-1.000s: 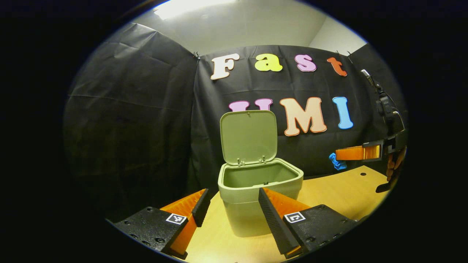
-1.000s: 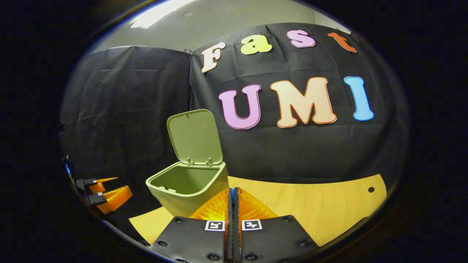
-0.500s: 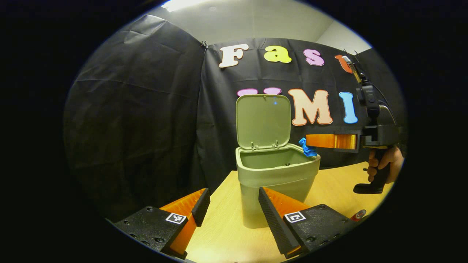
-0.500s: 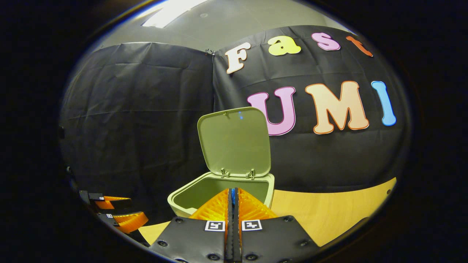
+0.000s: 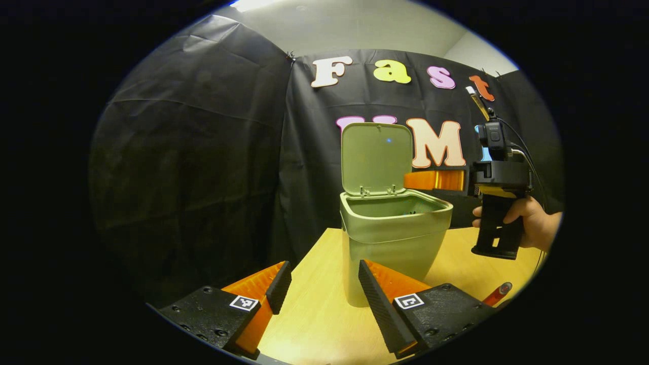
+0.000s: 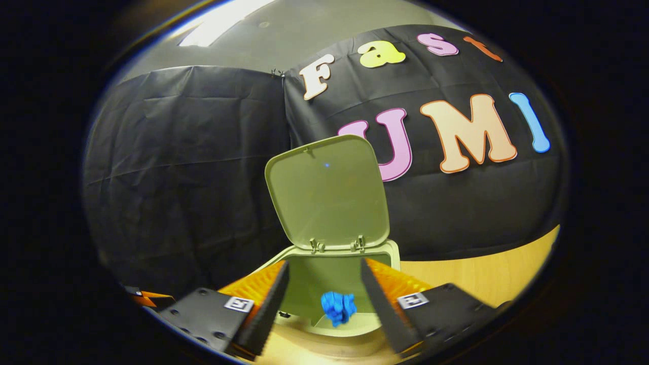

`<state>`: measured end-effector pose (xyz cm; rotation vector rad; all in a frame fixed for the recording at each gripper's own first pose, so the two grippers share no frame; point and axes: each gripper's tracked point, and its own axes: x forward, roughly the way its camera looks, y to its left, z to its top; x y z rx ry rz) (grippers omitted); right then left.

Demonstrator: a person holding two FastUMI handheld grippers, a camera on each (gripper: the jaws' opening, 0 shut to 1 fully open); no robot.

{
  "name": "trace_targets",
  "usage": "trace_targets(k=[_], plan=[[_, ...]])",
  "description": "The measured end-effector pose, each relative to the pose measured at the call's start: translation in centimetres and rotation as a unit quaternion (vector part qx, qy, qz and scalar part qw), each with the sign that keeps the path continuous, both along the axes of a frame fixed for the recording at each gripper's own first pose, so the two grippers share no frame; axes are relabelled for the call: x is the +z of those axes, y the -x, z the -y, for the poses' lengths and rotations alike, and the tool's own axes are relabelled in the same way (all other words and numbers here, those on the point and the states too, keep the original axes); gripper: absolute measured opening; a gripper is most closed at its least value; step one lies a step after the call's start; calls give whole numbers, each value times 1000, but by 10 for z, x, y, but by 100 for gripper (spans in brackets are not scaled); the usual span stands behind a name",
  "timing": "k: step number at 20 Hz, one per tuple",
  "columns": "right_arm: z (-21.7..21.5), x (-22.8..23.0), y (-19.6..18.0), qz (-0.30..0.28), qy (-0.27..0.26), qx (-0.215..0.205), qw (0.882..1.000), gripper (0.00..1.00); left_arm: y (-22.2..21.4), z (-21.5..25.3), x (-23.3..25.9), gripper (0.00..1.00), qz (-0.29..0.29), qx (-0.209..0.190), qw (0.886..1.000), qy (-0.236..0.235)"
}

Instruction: Press the lid of the desktop garbage bin to open it, pick up the crumpled paper on the desktop and throw it into the bin, then pick up the pop can on the desktop and drop it into the bin, and finally close the garbage bin lid.

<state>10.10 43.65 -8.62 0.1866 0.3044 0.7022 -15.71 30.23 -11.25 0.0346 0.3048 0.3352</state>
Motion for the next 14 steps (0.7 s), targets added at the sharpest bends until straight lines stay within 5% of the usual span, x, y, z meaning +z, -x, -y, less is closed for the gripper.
trace_targets(k=[1, 9, 14], plan=[[8, 8, -1, 15, 6, -7, 1000, 99, -2, 5, 0, 82, 1, -7, 1000, 4], [159, 47, 7, 80, 50, -96, 991, 96, -61, 130, -3, 82, 9, -135, 990, 37], [281, 40, 10, 68, 81, -178, 978, 97, -87, 228, -24, 82, -20, -231, 970, 73]])
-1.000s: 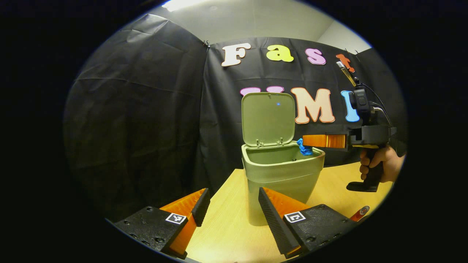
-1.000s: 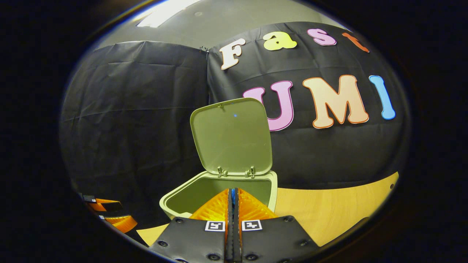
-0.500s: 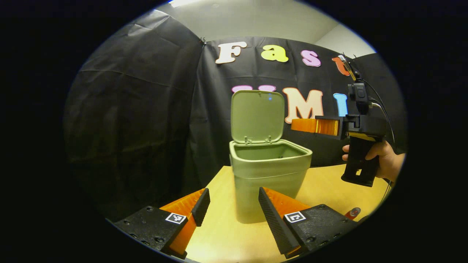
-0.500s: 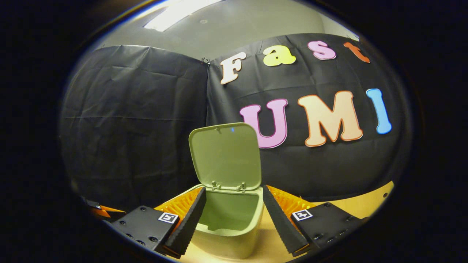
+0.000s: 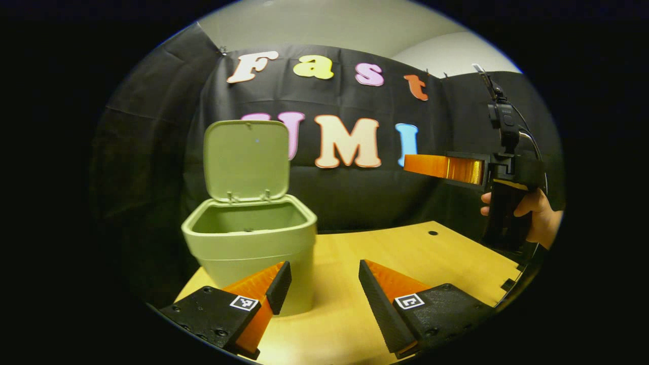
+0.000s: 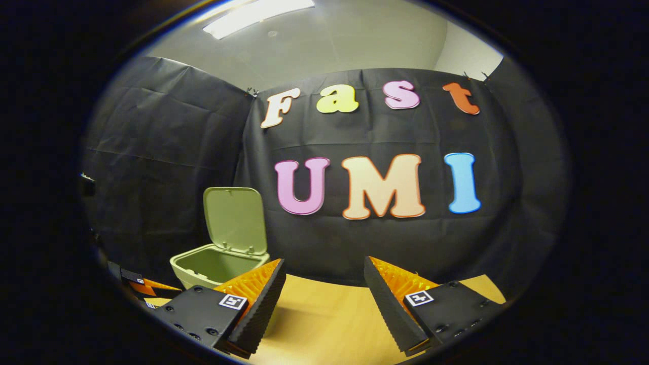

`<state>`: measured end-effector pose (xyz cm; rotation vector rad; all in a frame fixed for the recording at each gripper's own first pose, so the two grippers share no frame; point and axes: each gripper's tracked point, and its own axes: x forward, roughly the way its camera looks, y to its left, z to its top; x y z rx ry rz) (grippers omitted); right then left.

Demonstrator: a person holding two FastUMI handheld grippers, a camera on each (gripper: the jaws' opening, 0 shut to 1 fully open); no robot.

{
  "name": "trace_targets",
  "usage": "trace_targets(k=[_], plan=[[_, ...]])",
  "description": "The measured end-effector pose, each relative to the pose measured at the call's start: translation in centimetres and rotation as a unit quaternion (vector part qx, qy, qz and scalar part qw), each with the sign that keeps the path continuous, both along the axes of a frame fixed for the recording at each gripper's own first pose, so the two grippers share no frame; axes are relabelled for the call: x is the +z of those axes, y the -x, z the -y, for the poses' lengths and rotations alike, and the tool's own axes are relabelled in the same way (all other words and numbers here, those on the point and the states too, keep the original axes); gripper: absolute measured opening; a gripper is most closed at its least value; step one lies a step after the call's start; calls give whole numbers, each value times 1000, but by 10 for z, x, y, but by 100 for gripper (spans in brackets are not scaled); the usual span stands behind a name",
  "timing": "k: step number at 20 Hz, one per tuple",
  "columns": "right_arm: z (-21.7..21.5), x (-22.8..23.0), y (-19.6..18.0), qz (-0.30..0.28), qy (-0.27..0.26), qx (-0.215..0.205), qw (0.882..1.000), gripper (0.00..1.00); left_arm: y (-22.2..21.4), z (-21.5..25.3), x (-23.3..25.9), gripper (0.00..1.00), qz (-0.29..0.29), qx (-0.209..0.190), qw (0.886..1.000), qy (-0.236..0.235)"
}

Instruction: Press the lid of the desktop garbage bin to open it, pick up the crumpled paper on the desktop and throw it into the bin, then pick up the pop can on the desktop and drop it into the bin, and finally close the garbage bin lid.

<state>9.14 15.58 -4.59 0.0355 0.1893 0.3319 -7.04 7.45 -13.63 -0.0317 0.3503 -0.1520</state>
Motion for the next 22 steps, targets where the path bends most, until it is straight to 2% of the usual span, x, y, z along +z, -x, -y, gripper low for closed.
trace_targets(k=[4, 5, 10, 14, 16, 22], plan=[[88, -12, 12, -22, 5, -62, 998, 94, 5, 73, -41, 82, -64, -80, 995, 19], [105, -17, 16, -27, 8, -73, 997, 97, 9, 86, -51, 82, -78, -95, 992, 20], [167, -44, 32, -62, 19, -110, 992, 95, 40, 133, -107, 83, -154, -155, 976, 1], [197, -65, 44, -94, 19, -129, 987, 97, 56, 150, -138, 82, -203, -172, 964, -2], [206, -72, 49, -104, 19, -132, 986, 97, 59, 158, -140, 84, -202, -169, 964, 21], [234, -84, 69, -119, 39, -143, 982, 97, 58, 159, -141, 87, -211, -158, 964, 35]])
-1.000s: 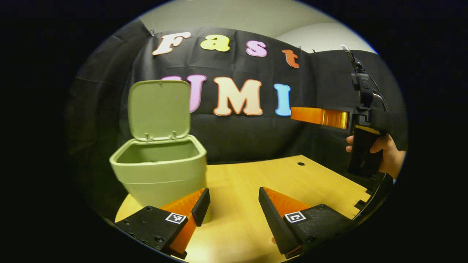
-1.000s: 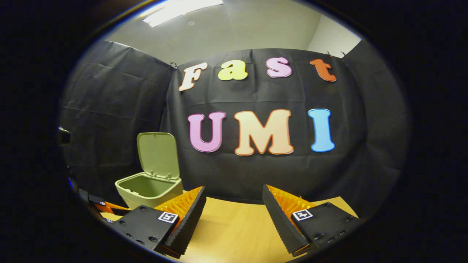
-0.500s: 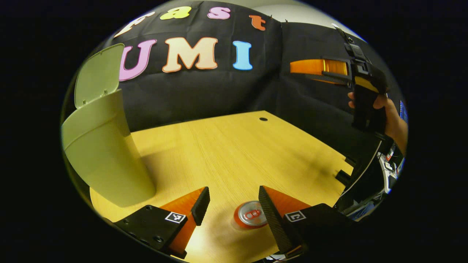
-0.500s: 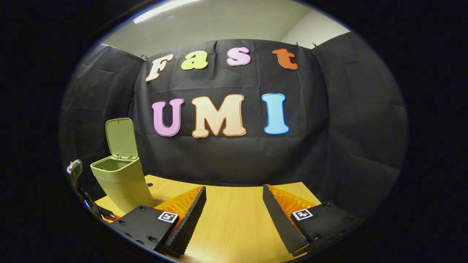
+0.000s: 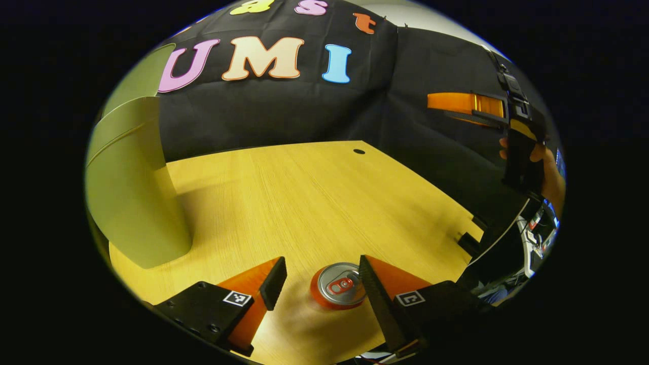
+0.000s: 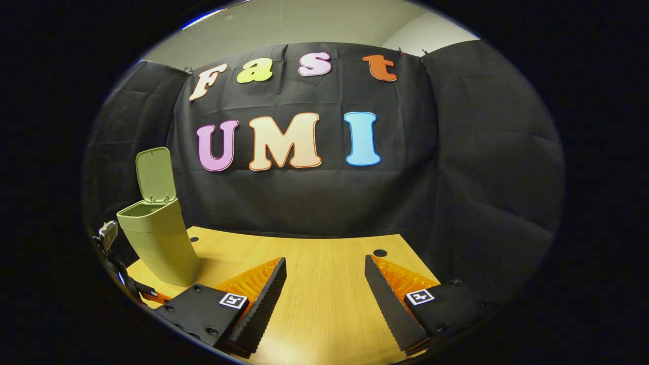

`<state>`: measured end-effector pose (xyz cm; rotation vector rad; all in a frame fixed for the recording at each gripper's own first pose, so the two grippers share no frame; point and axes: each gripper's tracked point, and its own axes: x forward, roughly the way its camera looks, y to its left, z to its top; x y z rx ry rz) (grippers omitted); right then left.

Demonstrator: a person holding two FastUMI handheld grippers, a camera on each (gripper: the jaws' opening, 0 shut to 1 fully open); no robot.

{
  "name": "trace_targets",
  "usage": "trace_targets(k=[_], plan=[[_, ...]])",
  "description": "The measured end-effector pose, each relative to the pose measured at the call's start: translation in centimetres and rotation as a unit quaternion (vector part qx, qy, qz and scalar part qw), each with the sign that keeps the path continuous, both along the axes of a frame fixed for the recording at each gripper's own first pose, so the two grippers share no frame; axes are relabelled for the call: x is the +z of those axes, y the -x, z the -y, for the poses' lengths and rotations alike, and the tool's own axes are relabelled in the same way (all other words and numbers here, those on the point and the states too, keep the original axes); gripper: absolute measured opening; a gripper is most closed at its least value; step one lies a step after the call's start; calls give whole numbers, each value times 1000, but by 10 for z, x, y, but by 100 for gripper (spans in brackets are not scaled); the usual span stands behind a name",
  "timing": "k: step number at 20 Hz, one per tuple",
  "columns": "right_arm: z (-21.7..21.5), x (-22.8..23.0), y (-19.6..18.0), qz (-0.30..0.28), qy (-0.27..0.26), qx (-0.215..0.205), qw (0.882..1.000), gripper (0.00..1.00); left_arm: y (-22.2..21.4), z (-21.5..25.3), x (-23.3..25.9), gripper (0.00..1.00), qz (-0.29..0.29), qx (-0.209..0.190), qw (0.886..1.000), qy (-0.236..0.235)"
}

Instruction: Press the lid of the desktop garbage bin to open it, pick up the crumpled paper on the desktop and throw it into the bin, then pick up the pop can on the desktop and drop it into the bin, and finally close the garbage bin lid.

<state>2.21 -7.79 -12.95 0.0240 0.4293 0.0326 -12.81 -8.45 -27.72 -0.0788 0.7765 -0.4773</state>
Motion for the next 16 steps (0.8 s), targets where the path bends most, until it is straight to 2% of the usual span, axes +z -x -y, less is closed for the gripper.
trace_targets(k=[4, 5, 7, 16], plan=[[8, -5, 3, -7, 1, -2, 1000, 97, 5, 1, 6, 88, 0, 3, 1000, 0], [9, -6, 4, -8, 1, -1, 1000, 97, 4, 2, 11, 84, 8, 2, 1000, -1], [6, -8, 3, -11, 2, 5, 1000, 97, 8, 9, 12, 87, 13, -8, 1000, -1], [10, -10, 10, -11, 8, 7, 1000, 97, 17, 14, -28, 88, -15, -32, 999, -36]])
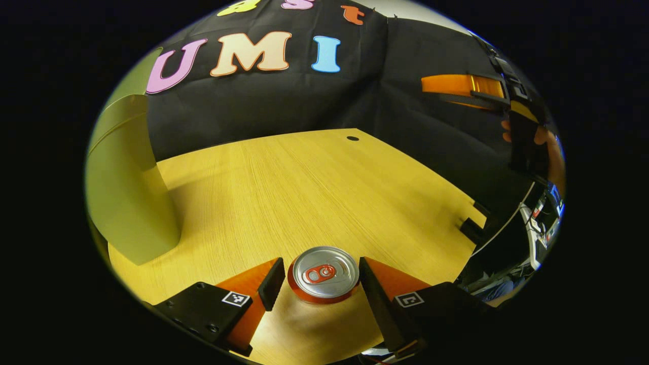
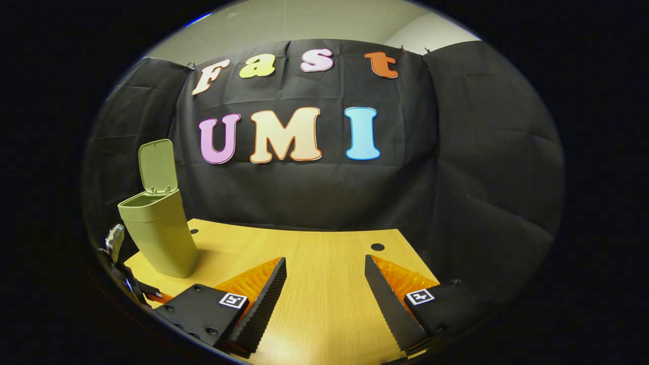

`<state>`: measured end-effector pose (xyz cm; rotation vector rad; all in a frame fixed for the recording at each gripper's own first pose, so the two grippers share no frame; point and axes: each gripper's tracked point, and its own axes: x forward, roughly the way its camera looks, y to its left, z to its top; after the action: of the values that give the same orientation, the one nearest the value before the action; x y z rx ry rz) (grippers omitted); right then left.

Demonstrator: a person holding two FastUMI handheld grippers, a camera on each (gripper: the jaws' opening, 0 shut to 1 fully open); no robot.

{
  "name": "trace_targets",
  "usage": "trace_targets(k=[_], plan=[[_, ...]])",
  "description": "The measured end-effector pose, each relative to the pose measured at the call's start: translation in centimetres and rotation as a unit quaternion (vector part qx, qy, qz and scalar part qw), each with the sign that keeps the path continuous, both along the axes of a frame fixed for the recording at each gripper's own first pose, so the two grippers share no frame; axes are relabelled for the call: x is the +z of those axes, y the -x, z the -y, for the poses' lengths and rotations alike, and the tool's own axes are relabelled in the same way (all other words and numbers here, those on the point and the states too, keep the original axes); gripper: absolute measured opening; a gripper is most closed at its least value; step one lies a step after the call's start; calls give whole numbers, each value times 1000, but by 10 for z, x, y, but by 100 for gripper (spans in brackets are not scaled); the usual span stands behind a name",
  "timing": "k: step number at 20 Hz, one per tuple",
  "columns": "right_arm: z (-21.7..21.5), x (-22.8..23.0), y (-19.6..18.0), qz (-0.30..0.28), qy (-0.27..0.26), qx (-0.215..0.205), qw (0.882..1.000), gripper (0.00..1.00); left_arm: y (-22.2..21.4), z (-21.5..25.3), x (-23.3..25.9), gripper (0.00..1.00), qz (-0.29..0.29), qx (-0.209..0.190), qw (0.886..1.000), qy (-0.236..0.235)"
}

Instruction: Press the lid of the desktop garbage bin to open it, pick up the crumpled paper on the desktop and throw it into the bin, then pick up the pop can on the desktop and drop it into the bin, and finally close the garbage bin lid.

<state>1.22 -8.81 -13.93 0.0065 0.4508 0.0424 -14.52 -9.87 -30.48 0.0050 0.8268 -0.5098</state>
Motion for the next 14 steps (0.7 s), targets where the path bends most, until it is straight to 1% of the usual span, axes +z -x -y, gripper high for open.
trace_targets(k=[2, 4, 7, 10, 14], plan=[[3, -1, 4, -1, 2, -7, 1000, 97, -4, 0, -11, 86, 2, -2, 1000, -4], [9, 1, 12, 0, 5, -16, 1000, 98, -9, 0, -14, 79, 7, -1, 1000, -4], [16, 6, 24, 6, 10, -30, 999, 98, -23, -1, -8, 76, 5, 4, 1000, 2], [19, 11, 34, 13, 18, -36, 999, 98, -55, -3, 29, 75, 45, 16, 999, 17], [20, 16, 40, 21, 15, -38, 999, 97, -101, -12, 93, 74, 111, 37, 992, 43]])
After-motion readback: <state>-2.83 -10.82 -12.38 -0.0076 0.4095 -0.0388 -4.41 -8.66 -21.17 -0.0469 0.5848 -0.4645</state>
